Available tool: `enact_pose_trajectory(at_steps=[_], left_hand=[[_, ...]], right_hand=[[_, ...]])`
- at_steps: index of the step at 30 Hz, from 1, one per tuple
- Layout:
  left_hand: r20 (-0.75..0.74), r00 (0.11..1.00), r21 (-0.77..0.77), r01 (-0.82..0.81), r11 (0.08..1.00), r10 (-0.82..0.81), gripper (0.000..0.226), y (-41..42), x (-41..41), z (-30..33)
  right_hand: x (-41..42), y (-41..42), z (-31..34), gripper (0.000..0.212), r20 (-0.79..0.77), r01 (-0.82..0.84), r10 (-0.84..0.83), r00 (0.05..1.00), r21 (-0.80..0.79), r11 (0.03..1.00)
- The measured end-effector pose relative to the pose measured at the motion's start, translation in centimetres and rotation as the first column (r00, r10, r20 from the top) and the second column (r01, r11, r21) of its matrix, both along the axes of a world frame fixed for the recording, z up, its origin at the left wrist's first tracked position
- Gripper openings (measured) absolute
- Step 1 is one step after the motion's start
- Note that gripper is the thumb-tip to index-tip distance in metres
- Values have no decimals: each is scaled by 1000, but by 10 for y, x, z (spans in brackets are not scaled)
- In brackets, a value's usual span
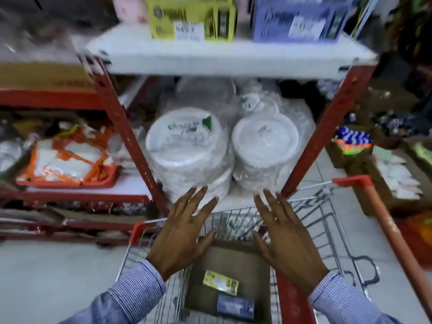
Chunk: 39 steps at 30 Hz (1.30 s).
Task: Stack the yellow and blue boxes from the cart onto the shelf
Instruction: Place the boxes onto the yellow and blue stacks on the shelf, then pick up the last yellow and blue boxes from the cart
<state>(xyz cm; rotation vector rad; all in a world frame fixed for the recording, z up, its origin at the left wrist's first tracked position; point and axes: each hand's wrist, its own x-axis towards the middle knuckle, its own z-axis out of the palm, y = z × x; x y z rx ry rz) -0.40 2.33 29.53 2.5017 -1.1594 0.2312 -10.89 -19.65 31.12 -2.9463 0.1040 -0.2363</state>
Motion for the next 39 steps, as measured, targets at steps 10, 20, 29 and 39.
enact_pose_trajectory(at_steps=[10, 20, 29, 39], left_hand=[[-484, 875, 317, 141, 938, 32, 72, 0, -40, -240], [-606, 795, 456, 327, 828, 20, 58, -33, -28, -365], [-612, 785, 484, 280, 829, 92, 48, -44, -15, -360], [-380, 912, 265, -54, 963, 155, 45, -19, 22, -194]], right_hand=[[-31, 10, -233, 72, -663, 110, 4, 749, 131, 985], [-34, 33, -356, 22, -802, 38, -53, 595, -37, 999], [-36, 31, -380, 27, -795, 141, 1, 607, 109, 984], [15, 9, -229, 44, -660, 95, 36, 750, 162, 982]])
